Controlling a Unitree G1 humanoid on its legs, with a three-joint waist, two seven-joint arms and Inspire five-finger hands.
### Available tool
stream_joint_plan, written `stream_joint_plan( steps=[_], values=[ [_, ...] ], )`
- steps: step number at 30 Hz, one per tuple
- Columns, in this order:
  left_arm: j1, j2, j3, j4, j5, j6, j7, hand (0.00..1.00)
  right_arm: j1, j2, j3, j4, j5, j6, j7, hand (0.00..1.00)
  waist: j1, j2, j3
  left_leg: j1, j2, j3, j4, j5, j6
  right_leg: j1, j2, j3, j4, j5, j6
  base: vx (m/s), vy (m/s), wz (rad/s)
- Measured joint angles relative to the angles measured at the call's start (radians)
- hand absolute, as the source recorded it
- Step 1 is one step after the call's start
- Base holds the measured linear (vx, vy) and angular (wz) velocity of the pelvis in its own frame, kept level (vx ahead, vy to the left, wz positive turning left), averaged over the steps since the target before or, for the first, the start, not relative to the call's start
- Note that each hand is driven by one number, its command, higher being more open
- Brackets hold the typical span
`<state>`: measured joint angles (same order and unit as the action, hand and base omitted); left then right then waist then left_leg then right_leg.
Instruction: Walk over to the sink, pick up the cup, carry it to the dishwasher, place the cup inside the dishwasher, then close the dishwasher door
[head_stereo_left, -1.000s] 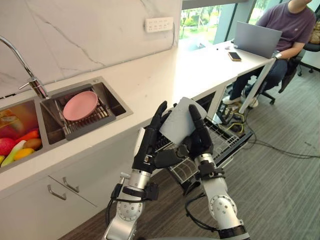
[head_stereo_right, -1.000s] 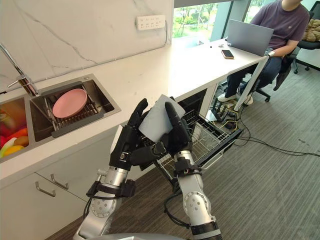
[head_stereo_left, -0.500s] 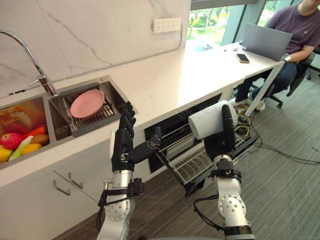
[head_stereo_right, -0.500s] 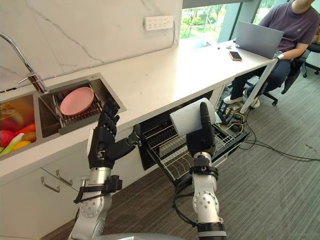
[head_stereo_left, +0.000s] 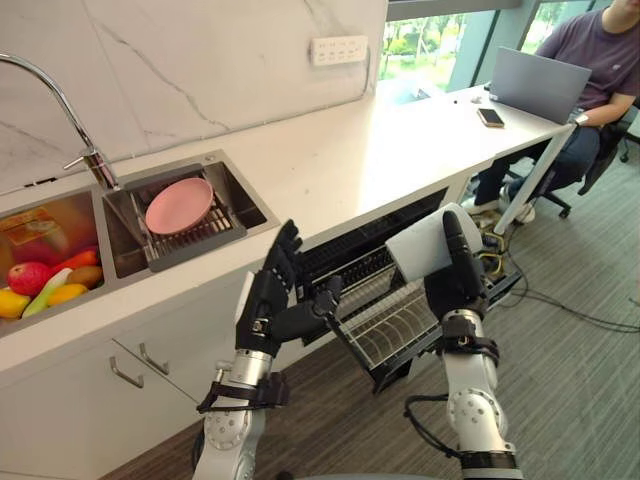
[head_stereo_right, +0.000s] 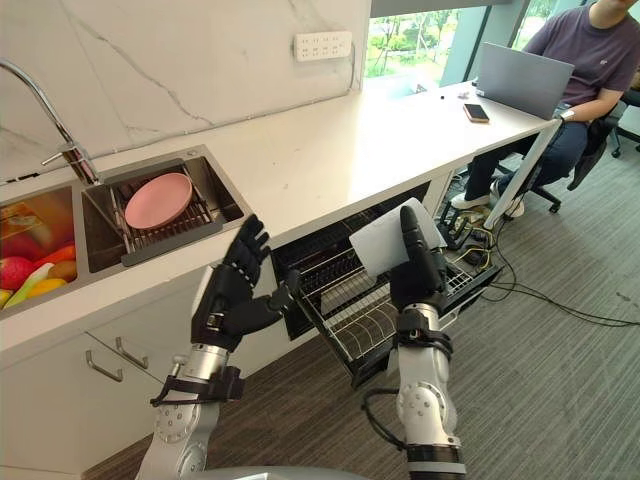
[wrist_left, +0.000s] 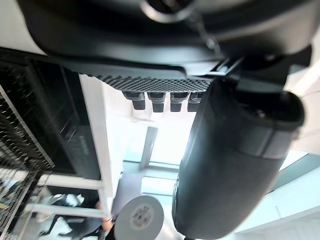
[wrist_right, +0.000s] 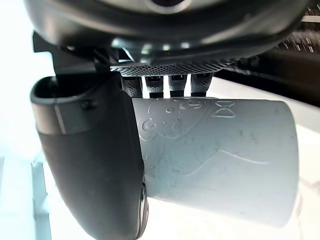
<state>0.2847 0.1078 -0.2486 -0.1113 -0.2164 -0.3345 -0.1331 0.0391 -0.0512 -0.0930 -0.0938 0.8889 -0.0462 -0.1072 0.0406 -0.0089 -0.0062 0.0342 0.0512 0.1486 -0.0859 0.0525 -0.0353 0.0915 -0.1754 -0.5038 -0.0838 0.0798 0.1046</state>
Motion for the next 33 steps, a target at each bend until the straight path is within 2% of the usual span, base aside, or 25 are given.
stream_joint_plan(
  steps=[4, 7, 10, 14, 17, 20, 23, 25, 29, 33],
  values=[
    [0.017, 0.033, 0.004, 0.056, -0.001, 0.066, -0.050, 1.00, -0.036, -0.101, -0.059, 0.079, -0.152, 0.089, 0.024, 0.00, -0.006, 0.000, 0.001, 0.000, 0.000, -0.001, 0.001, 0.000, 0.000, -0.001, 0.000, 0.001, 0.000, 0.000, 0.000, 0.00, 0.000, 0.00],
    [0.047, 0.040, 0.011, 0.078, 0.002, 0.089, -0.056, 1.00, -0.063, -0.163, -0.078, 0.147, -0.286, 0.157, 0.053, 0.00, -0.003, -0.001, 0.002, -0.002, 0.000, -0.005, 0.002, 0.000, 0.000, -0.001, 0.000, -0.001, 0.000, 0.000, 0.000, 0.00, 0.000, 0.00],
    [0.074, 0.042, 0.021, 0.096, 0.005, 0.111, -0.056, 1.00, -0.088, -0.217, -0.077, 0.203, -0.378, 0.207, 0.095, 0.00, 0.001, -0.001, 0.004, -0.009, -0.001, -0.016, 0.007, 0.000, 0.000, 0.000, 0.000, -0.012, 0.000, 0.000, 0.001, 0.00, 0.000, 0.10],
    [0.102, 0.038, 0.056, 0.149, 0.048, 0.114, -0.040, 1.00, -0.130, -0.264, -0.076, 0.265, -0.491, 0.242, 0.138, 0.00, 0.012, 0.000, 0.014, -0.018, -0.002, -0.032, 0.018, 0.000, 0.000, 0.006, -0.001, -0.027, 0.000, -0.001, 0.001, 0.00, 0.001, 0.13],
    [0.128, 0.035, 0.074, 0.188, 0.172, 0.094, 0.079, 1.00, -0.164, -0.294, -0.076, 0.308, -0.547, 0.251, 0.155, 0.00, 0.018, 0.000, 0.036, -0.024, -0.005, -0.057, 0.020, 0.001, -0.002, 0.015, -0.002, -0.053, 0.000, -0.003, 0.004, -0.02, 0.002, 0.23],
    [0.160, -0.002, 0.159, 0.198, 0.317, 0.073, 0.253, 1.00, -0.183, -0.300, -0.075, 0.351, -0.609, 0.261, 0.155, 0.00, 0.034, -0.002, 0.049, -0.035, -0.008, -0.081, 0.020, 0.005, -0.004, 0.018, -0.001, -0.079, 0.000, -0.006, 0.005, 0.00, 0.006, 0.22],
    [0.153, -0.023, 0.276, 0.213, 0.341, 0.053, 0.395, 1.00, -0.185, -0.303, -0.075, 0.416, -0.663, 0.261, 0.138, 0.00, 0.068, -0.008, 0.059, -0.054, -0.011, -0.115, 0.019, 0.018, 0.003, 0.019, 0.000, -0.108, 0.000, -0.010, 0.007, 0.02, 0.001, 0.31],
    [0.115, -0.025, 0.340, 0.302, 0.356, 0.044, 0.474, 1.00, -0.209, -0.304, -0.072, 0.498, -0.694, 0.264, 0.118, 0.00, 0.101, -0.011, 0.071, -0.067, -0.017, -0.137, 0.019, 0.026, 0.005, 0.019, 0.001, -0.132, 0.000, -0.011, 0.009, 0.03, 0.008, 0.35],
    [0.106, -0.024, 0.383, 0.398, 0.355, 0.044, 0.540, 1.00, -0.270, -0.304, -0.047, 0.587, -0.698, 0.282, 0.097, 0.00, 0.123, -0.035, 0.110, -0.096, -0.023, -0.176, 0.025, 0.036, 0.006, 0.014, 0.001, -0.166, -0.001, -0.011, 0.009, 0.01, 0.019, 0.30],
    [0.104, -0.037, 0.377, 0.452, 0.354, 0.044, 0.552, 1.00, -0.371, -0.306, -0.046, 0.672, -0.711, 0.281, 0.073, 0.00, 0.149, -0.057, 0.166, -0.138, -0.028, -0.202, 0.029, 0.049, 0.008, -0.011, -0.001, -0.191, -0.001, -0.009, 0.009, -0.03, 0.037, 0.23]
  ],
)
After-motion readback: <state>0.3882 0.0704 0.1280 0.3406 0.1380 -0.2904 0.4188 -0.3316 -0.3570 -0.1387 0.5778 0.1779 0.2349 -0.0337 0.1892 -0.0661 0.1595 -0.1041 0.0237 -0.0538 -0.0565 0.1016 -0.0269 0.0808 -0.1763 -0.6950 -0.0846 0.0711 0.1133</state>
